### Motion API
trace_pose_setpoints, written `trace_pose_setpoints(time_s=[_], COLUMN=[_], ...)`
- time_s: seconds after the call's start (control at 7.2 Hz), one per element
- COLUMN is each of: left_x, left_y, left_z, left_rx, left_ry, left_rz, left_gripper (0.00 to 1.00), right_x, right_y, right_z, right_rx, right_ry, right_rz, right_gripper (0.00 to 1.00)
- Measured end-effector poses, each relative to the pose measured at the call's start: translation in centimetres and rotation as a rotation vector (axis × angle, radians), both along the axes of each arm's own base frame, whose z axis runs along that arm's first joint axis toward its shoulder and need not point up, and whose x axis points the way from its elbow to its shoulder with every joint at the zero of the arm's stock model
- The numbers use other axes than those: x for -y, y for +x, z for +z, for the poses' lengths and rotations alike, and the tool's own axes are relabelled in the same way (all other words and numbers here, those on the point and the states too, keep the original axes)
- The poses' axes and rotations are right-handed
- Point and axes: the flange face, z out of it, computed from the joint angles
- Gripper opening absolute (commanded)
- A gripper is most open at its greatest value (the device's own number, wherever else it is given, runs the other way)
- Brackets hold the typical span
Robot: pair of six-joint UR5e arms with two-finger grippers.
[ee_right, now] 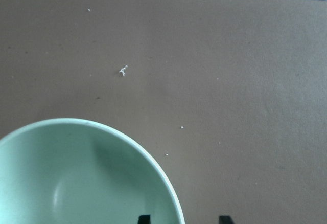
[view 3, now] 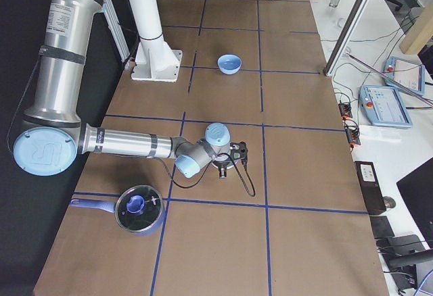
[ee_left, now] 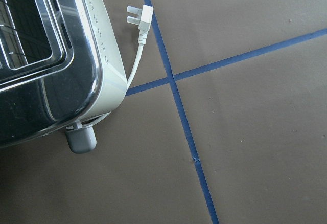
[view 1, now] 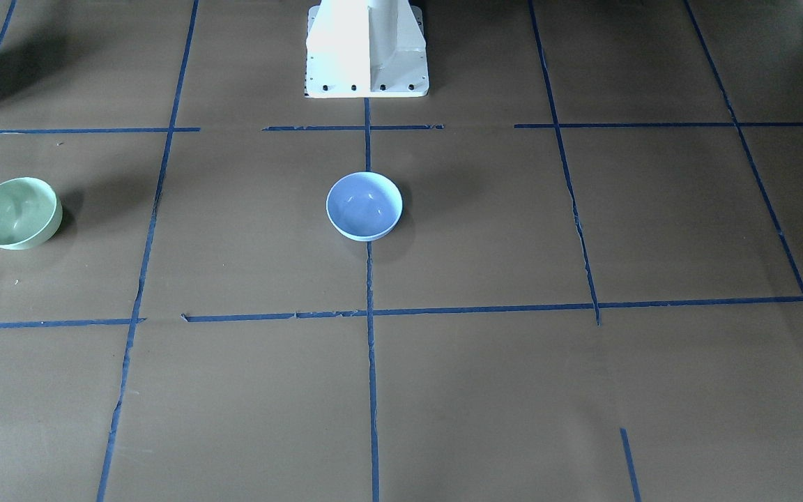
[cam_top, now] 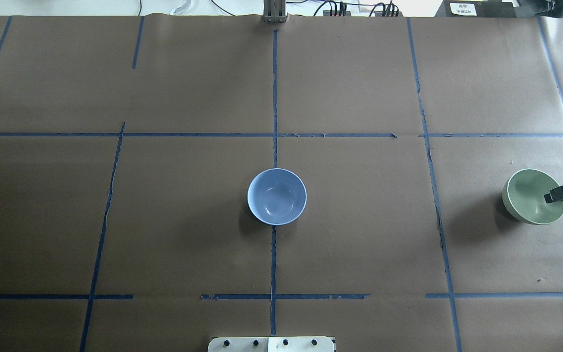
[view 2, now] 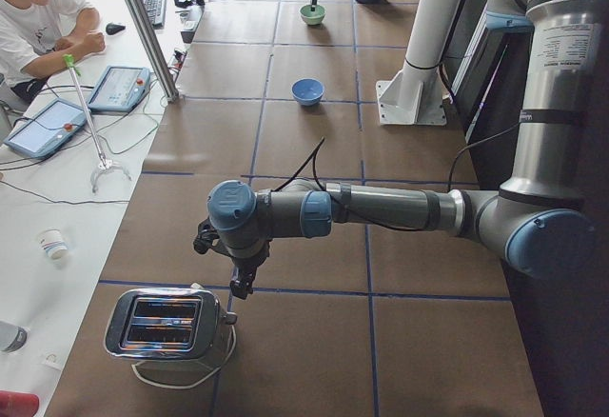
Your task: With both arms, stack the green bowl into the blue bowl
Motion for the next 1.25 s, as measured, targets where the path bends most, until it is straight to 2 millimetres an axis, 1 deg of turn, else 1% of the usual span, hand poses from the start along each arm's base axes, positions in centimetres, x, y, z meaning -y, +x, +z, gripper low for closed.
trace_pose_setpoints(time_s=[0.14, 0.28, 0.42, 0.56, 0.69, 0.83, 0.97, 1.11, 1.25], left_x=[0.0, 0.0, 0.0, 0.0, 0.0, 0.0, 0.0, 0.0, 0.0], left_y=[0.0, 0.0, 0.0, 0.0, -0.1, -0.1, -0.1, -0.1, 0.0], left_z=[0.0, 0.0, 0.0, 0.0, 0.0, 0.0, 0.0, 0.0, -0.1], left_rx=[0.000, 0.001, 0.000, 0.000, 0.000, 0.000, 0.000, 0.001, 0.000], left_ry=[0.000, 0.000, 0.000, 0.000, 0.000, 0.000, -0.001, -0.001, -0.003], left_rz=[0.000, 0.000, 0.000, 0.000, -0.001, -0.002, -0.003, -0.003, -0.005], left_gripper=[1.00, 1.00, 1.00, 1.00, 1.00, 1.00, 1.00, 1.00, 1.00], right_x=[-0.2, -0.2, -0.1, 0.2, 1.2, 3.0, 5.2, 6.9, 7.9], right_y=[-0.5, -0.7, -1.0, -1.4, -2.5, -5.2, -9.4, -14.1, -18.7], right_z=[-0.3, -1.0, -2.4, -5.0, -9.0, -14.2, -20.3, -26.6, -32.7], right_rx=[0.010, 0.031, 0.064, 0.107, 0.167, 0.237, 0.295, 0.325, 0.324], right_ry=[0.013, 0.034, 0.057, 0.069, 0.051, 0.011, -0.043, -0.102, -0.154], right_rz=[-0.012, -0.020, -0.026, -0.019, 0.014, 0.046, 0.062, 0.067, 0.075], right_gripper=[0.00, 0.00, 0.00, 0.00, 0.00, 0.00, 0.00, 0.00, 0.00])
